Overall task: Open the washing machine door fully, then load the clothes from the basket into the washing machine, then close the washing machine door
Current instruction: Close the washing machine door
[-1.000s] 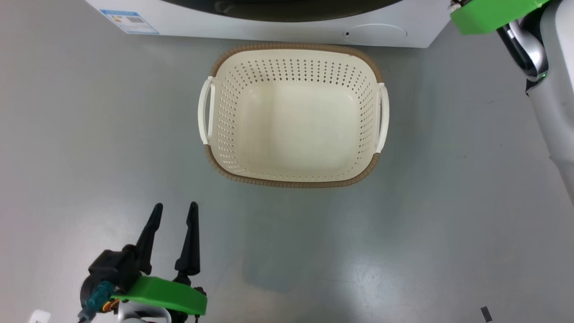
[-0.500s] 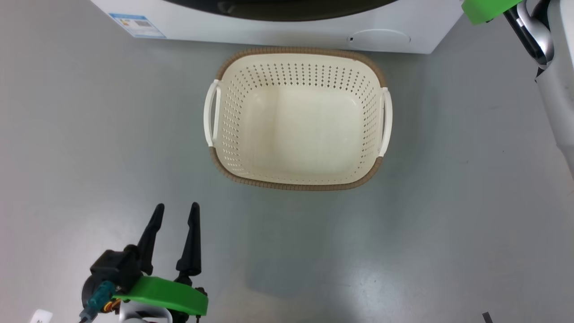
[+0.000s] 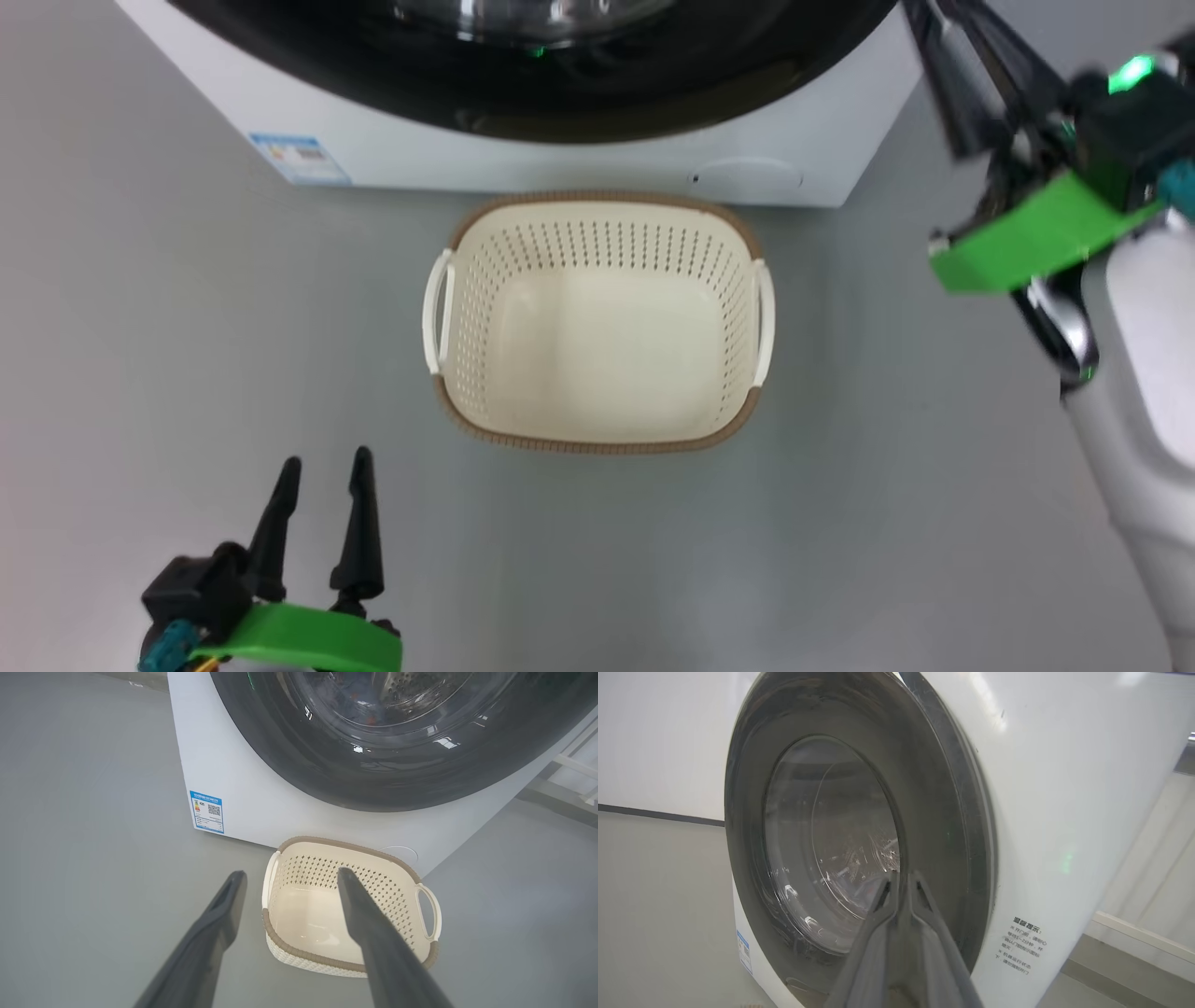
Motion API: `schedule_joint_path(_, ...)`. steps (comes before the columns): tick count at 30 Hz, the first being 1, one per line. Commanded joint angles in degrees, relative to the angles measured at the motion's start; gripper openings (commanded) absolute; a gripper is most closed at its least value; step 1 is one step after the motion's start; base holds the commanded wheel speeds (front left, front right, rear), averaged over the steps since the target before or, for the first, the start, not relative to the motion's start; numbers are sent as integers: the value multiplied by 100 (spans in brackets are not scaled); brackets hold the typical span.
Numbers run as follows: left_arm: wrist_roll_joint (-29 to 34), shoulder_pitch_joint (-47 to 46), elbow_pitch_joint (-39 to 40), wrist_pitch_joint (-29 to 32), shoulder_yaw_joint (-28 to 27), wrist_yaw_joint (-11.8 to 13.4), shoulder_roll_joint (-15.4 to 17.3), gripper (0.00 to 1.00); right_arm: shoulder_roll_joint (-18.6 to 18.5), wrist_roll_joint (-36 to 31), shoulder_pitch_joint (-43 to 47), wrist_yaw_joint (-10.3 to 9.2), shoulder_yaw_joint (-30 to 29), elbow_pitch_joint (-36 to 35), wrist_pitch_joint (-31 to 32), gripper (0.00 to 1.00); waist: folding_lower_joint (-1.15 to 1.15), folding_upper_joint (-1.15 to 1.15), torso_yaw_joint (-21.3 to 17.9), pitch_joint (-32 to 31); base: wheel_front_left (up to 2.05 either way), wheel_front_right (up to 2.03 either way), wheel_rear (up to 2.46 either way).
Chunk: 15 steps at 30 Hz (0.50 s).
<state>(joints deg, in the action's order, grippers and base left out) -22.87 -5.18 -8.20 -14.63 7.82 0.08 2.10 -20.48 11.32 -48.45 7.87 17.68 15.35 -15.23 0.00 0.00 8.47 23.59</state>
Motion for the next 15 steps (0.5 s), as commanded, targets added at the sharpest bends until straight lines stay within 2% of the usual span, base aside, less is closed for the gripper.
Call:
schedule_joint_path(1,-103,141,149,-37,-253,37,77,100,80,156,502,-38,-108,-318,23,100,0,0,-217,-631,0,0,0)
schedule_joint_path(6,-390,370,-46,-37,-322,9,77,100,209,290,1693,-38,-502,-695,23,100,0,0,-372,-1258,0,0,0)
schedule_joint_path(15,-25,759,-71,-37,-404,2,77,100,530,307,3547,-38,-1139,-1082,23,100,0,0,-535,-2030,0,0,0)
